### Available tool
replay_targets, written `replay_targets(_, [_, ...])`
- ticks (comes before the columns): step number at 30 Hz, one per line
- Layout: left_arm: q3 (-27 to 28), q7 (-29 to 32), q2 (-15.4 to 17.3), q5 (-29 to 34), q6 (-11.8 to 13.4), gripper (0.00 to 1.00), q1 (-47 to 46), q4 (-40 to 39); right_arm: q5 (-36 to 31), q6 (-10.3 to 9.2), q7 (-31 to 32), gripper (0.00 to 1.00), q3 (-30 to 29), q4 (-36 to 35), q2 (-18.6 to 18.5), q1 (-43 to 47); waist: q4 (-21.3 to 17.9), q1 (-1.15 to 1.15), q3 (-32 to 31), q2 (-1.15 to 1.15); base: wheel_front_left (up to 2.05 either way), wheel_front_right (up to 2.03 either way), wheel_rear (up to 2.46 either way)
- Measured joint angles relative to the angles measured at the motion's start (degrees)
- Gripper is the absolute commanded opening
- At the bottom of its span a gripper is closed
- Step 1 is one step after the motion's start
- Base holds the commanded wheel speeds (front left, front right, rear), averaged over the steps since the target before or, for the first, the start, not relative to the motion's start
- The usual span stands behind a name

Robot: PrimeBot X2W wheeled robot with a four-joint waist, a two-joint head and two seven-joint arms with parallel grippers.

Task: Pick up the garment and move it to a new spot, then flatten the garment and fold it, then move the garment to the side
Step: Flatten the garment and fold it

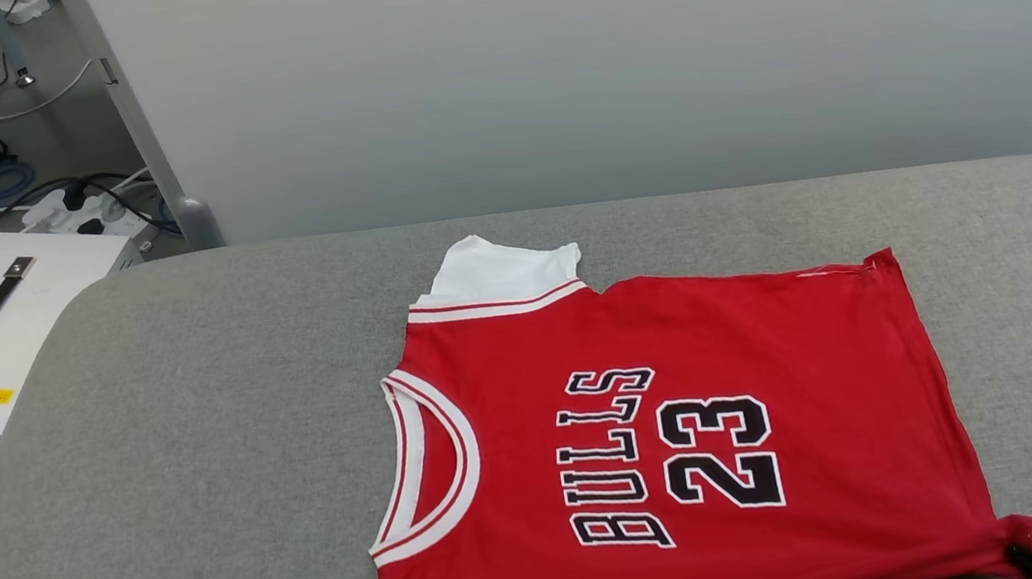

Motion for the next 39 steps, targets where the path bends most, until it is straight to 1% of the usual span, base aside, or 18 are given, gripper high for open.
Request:
replay_targets(3, [1.59, -1.14, -0.24, 0.13, 0.45, 0.0, -1.91, -0.04, -0.94, 0.0, 1.1, 0.0, -2.36, -2.15, 0.07, 0.02, -0.23, 0.0, 0.79, 0.0, 0.0, 0.0, 0.0])
replay_targets(7, [3.52, -1.9, -0.49, 0.69, 0.23, 0.0, -6.53, 0.59, -2.94, 0.0, 3.1, 0.0, -5.68, -4.65, 0.33, -0.08, -0.47, 0.0, 2.39, 0.0, 0.0, 0.0, 0.0])
replay_targets(12, [4.88, -1.24, -1.56, 2.13, -1.37, 0.0, -12.73, 2.7, -6.28, 0.0, 5.92, 0.0, -9.12, -7.25, 1.23, -1.7, -0.79, 0.0, 4.91, 0.0, 0.0, 0.0, 0.0])
replay_targets(16, [5.24, 0.07, -2.41, 2.83, -3.18, 0.0, -17.7, 5.61, -8.71, 0.0, 7.81, 0.0, -11.15, -9.13, 2.81, -3.27, -1.06, 0.0, 7.28, 0.0, 0.0, 0.0, 0.0])
replay_targets(20, [5.22, 2.27, -3.3, 3.47, -3.83, 0.0, -21.92, 7.54, -10.93, 0.0, 9.0, 0.0, -12.83, -9.91, 4.24, -5.71, -1.53, 0.0, 9.79, 0.0, 0.0, 0.0, 0.0])
replay_targets(21, [5.27, 2.64, -3.44, 3.6, -4.13, 0.0, -23.04, 8.21, -11.47, 0.0, 9.37, 0.0, -13.14, -9.94, 4.55, -6.38, -1.68, 0.0, 10.47, 0.0, 0.0, 0.0, 0.0])
replay_targets(22, [5.44, 3.53, -3.82, 3.6, -5.01, 0.0, -25.87, 10.47, -12.71, 0.0, 10.57, 0.0, -13.4, -9.87, 5.43, -8.36, -2.12, 0.0, 12.4, 0.0, 0.0, 0.0, 0.0])
replay_targets(25, [5.17, 4.11, -4.36, 3.64, -5.98, 0.0, -28.24, 13.13, -13.82, 0.0, 11.91, 0.0, -13.19, -9.4, 6.27, -10.11, -2.58, 0.01, 14.25, 0.0, 0.0, 0.0, 0.0])
replay_targets(32, [2.99, 4.49, -7.4, 4.31, -7.64, 0.0, -32.82, 20.64, -15.48, 0.0, 12.81, 0.0, -12.16, -6.76, 7.88, -13.14, -3.59, 0.01, 17.54, 0.0, 0.0, 0.0, 0.0])
replay_targets(34, [2.24, 4.24, -8.18, 5.09, -7.75, 0.0, -33.83, 22.61, -15.7, 0.0, 12.81, 0.0, -11.84, -6.21, 8.02, -13.56, -3.83, 0.01, 18.03, 0.0, 0.0, 0.0, 0.0])
replay_targets(35, [1.87, 3.86, -8.67, 5.3, -7.87, 0.34, -34.33, 23.65, -15.7, 0.0, 12.84, 0.0, -11.82, -5.72, 8.2, -13.8, -3.97, 0.01, 18.22, 0.0, 0.0, 0.0, 0.0])
replay_targets(36, [1.58, 3.24, -9.13, 5.72, -8.05, 0.85, -34.79, 24.74, -15.71, -0.01, 12.91, 0.24, -11.79, -5.25, 8.42, -14.01, -4.08, 0.01, 18.33, 0.0, 0.0, 0.0, 0.0])
replay_targets(37, [1.33, 2.77, -9.59, 6.25, -8.16, 1.0, -35.29, 25.91, -15.71, -0.01, 12.9, 1.0, -11.76, -5.08, 8.56, -14.04, -4.16, 0.01, 18.37, 0.0, 0.0, 0.0, 0.0])
replay_targets(39, [1.24, 1.89, -10.35, 6.61, -8.17, 1.0, -35.94, 27.86, -15.77, -0.01, 12.73, 1.0, -11.72, -4.95, 8.79, -14.07, -4.2, 0.01, 18.29, 0.0, 0.0, 0.0, 0.0])
